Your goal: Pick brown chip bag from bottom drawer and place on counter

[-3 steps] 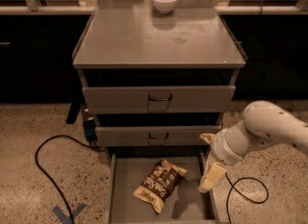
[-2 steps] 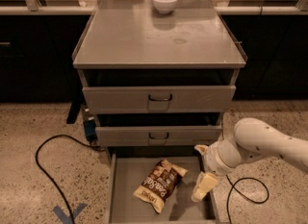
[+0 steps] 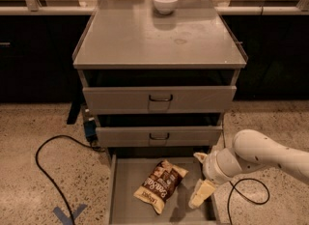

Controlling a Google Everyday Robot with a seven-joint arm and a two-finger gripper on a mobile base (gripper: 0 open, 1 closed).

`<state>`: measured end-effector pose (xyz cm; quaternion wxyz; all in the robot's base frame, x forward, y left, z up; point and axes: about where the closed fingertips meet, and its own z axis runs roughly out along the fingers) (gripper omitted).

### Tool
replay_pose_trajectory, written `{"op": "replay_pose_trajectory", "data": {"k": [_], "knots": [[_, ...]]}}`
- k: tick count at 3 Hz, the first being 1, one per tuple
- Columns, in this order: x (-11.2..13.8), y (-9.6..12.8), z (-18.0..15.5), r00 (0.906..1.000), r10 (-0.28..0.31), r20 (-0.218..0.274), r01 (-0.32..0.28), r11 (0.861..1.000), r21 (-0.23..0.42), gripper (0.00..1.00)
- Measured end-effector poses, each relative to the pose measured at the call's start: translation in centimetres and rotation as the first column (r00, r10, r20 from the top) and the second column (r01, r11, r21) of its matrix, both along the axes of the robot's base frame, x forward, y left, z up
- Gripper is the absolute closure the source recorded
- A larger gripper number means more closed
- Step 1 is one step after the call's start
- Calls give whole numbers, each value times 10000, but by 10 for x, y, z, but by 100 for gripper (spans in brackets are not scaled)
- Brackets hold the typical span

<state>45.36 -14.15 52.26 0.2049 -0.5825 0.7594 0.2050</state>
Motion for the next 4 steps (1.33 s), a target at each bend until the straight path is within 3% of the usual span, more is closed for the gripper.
{"op": "replay_pose_trajectory", "data": {"k": [1,2,3,4], "knots": [[-1,13,-40,9994,-286,-216,291,9993,255,0],[7,43,-96,9950,-935,-341,954,9937,596,0],[19,67,-143,9838,-1764,-315,1782,9816,687,0],[42,80,-186,9750,-2218,-137,2222,9731,610,0]]}}
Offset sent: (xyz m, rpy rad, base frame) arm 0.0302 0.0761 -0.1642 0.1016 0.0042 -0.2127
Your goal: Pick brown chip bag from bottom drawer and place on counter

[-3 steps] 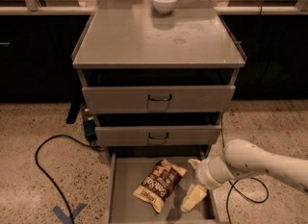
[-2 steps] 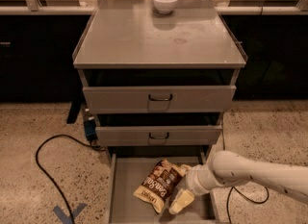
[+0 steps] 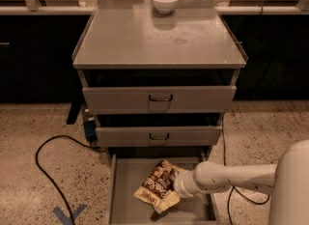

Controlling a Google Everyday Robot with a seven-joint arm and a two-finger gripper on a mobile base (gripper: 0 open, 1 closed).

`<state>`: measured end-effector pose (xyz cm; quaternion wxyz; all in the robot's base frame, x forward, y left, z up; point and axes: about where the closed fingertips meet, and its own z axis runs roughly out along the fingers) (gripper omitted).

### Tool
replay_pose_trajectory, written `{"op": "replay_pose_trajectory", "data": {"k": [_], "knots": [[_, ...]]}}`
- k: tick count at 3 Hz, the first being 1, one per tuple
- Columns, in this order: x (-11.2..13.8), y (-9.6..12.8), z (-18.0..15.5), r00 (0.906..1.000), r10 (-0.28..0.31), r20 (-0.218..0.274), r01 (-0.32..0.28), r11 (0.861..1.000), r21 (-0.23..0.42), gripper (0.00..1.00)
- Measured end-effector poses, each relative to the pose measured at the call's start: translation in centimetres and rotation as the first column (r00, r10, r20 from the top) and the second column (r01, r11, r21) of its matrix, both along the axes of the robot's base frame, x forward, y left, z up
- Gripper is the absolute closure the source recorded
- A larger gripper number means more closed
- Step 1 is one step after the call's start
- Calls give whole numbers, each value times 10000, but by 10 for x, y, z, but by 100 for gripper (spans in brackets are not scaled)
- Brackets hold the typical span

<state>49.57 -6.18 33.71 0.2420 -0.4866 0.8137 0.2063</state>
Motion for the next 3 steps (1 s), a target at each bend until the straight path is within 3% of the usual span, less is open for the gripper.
{"op": "replay_pose_trajectory", "data": {"k": [1,2,3], "knots": [[0,0,0,10000,0,0,0,10000,0,0],[0,0,-17,9996,161,-251,-148,9986,503,0],[11,13,-58,9953,859,-444,-800,9896,1194,0]]}}
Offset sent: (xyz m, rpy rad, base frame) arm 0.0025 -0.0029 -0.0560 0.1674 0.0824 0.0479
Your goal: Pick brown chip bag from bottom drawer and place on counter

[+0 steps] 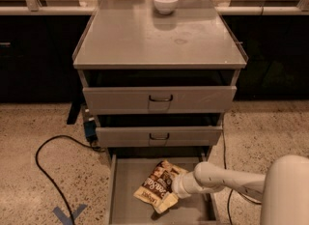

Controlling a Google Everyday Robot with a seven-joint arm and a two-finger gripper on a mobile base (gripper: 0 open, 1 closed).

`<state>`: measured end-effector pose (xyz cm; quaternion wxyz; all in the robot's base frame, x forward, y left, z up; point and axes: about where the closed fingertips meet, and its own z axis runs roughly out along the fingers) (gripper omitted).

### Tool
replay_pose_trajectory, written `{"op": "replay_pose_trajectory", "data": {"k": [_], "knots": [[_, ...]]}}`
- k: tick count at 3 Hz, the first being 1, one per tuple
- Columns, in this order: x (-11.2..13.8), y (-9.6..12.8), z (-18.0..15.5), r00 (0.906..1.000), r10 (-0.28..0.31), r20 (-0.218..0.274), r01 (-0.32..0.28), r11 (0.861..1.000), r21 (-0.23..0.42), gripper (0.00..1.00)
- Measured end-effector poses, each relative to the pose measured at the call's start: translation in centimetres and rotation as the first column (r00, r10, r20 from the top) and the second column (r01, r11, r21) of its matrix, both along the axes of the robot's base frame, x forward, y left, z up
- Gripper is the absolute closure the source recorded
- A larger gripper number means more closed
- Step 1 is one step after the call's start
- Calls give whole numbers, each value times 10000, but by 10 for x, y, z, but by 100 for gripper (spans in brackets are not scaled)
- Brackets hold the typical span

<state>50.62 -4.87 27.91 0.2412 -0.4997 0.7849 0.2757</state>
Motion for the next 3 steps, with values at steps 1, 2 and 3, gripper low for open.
{"op": "replay_pose_trajectory", "data": {"k": [1,2,3], "knots": [[40,13,-45,9961,861,207,-871,9949,514,0],[40,13,-45,9961,859,210,-868,9949,513,0],[54,7,-49,9961,722,504,-723,9974,11,0]]}}
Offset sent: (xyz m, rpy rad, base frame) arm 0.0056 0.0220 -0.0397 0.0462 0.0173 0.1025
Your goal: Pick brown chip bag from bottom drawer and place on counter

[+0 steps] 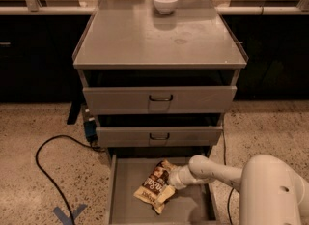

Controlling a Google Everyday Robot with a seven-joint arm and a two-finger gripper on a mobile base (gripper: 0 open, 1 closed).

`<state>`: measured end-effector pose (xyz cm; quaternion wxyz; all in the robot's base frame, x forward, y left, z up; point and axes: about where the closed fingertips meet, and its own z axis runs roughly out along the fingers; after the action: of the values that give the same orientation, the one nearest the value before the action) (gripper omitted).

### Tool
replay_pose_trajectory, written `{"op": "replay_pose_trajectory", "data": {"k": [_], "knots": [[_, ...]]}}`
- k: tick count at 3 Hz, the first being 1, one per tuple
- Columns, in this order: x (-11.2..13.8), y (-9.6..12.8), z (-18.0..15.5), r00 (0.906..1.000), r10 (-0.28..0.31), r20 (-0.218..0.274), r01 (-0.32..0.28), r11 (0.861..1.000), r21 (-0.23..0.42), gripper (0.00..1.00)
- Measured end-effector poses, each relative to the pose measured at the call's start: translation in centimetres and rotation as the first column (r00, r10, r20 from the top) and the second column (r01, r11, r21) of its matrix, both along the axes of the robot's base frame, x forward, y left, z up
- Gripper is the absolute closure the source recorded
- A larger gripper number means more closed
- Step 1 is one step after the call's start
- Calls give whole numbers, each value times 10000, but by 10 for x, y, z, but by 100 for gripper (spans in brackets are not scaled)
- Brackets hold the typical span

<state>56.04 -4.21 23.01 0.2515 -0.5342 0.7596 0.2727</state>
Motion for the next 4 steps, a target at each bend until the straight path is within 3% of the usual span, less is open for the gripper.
{"op": "replay_pose_trajectory", "data": {"k": [2,3,4], "knots": [[46,-14,-2,9922,427,1174,-257,9895,-1426,0],[52,-10,-24,9928,936,746,-790,9808,-1782,0],[42,-11,-55,9912,1289,-307,-1324,9743,-1821,0]]}}
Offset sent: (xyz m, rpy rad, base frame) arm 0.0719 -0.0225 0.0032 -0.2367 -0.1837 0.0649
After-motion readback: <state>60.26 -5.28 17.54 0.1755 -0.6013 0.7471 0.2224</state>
